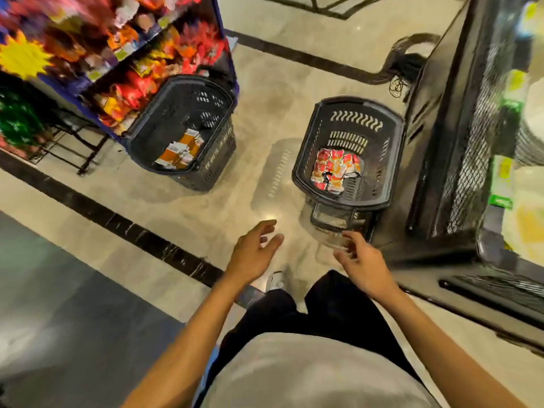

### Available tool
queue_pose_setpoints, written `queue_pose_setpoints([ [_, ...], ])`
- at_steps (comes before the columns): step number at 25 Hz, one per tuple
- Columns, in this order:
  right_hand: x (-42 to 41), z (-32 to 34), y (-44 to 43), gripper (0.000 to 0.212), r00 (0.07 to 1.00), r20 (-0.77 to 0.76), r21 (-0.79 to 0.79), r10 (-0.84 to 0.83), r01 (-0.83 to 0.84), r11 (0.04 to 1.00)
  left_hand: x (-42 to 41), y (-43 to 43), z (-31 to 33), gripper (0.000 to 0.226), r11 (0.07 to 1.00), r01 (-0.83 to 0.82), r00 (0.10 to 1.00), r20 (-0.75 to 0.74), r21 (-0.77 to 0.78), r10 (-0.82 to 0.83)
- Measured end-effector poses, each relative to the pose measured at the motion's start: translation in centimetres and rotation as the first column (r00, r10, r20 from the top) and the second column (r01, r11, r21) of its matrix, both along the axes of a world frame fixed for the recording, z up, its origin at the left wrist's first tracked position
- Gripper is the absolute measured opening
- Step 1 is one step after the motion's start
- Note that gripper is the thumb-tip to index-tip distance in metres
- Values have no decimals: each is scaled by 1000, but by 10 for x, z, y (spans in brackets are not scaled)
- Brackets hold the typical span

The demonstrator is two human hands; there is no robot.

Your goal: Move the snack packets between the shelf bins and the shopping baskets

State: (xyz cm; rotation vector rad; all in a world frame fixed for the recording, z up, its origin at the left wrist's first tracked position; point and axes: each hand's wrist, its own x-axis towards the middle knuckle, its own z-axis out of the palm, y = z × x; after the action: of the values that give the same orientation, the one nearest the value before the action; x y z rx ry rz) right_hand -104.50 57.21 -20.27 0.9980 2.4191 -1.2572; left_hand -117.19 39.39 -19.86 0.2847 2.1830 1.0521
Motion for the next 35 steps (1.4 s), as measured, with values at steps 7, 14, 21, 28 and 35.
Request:
queue_pose_setpoints([
  [7,-65,-13,89,48,982,11,-36,-188,189,981,-95,122,-13,39,988,156,987,29,-21,-155],
  [14,-128,-40,191,49,941,66,-147,-333,339,929,-138,231,-43,40,971,224,971,100,-85,-215],
  [21,-195,-126,257,49,860,192,-179,-473,505,845,-200,322,-127,40,967,205,972,145,-152,-183],
  [28,-257,-340,316,42,791,346,-131,-505,573,809,-248,390,-352,41,925,272,957,172,-263,-233],
  [35,-280,-566,330,44,792,438,-69,-424,500,863,-243,406,-575,37,856,129,989,122,-501,-78],
])
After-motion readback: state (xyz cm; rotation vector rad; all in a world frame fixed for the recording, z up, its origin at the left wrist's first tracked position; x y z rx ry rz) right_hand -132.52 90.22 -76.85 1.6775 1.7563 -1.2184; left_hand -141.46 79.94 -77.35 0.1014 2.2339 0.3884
